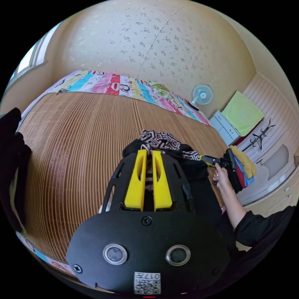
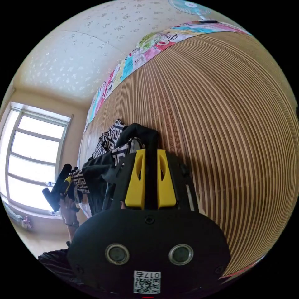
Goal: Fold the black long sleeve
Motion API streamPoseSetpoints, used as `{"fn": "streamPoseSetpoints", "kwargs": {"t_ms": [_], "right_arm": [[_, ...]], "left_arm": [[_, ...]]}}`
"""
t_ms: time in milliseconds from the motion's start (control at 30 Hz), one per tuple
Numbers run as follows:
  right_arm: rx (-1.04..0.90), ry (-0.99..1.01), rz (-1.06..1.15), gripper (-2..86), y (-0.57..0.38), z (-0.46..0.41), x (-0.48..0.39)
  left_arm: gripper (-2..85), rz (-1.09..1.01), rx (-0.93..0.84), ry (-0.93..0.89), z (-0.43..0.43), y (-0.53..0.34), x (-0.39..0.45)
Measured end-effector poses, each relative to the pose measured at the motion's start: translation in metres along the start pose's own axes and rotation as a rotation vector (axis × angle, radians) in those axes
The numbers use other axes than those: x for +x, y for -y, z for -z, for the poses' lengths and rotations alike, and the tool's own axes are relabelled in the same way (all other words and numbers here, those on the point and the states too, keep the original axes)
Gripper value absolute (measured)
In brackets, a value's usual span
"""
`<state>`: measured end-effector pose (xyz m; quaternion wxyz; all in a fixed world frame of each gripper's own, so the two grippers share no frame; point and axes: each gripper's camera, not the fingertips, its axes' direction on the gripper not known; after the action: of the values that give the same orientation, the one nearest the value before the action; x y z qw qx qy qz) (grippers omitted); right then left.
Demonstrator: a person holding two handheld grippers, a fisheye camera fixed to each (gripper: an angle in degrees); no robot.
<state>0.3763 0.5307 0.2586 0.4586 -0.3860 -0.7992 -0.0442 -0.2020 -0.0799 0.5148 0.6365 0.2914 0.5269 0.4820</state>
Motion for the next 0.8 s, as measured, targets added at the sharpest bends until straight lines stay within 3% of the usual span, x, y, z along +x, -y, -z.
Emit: {"fn": "streamPoseSetpoints", "kwargs": {"t_ms": [100, 300, 467, 567, 800], "right_arm": [[0.073, -0.130, 0.053, 2.8, 0.008, 0.004, -0.013], [0.212, -0.165, 0.064, 1.7, 0.021, 0.022, -0.019], [0.283, 0.032, -0.078, 1.5, 0.026, 0.039, 0.012], [0.314, 0.166, -0.147, 1.4, 0.030, 0.042, 0.036], [0.257, 0.013, -0.159, 1.6, 0.058, 0.018, 0.039]], "left_arm": [[3.3, 0.049, -0.035, 0.001, -0.010, 0.001, -0.023], [0.0, 0.105, -0.050, -0.047, -0.014, 0.003, -0.049], [-0.6, 0.179, 0.082, -0.429, 0.018, -0.002, -0.072], [-0.6, 0.224, 0.166, -0.559, 0.037, -0.008, -0.084], [1.5, 0.345, 0.030, -0.215, -0.021, 0.014, -0.118]]}}
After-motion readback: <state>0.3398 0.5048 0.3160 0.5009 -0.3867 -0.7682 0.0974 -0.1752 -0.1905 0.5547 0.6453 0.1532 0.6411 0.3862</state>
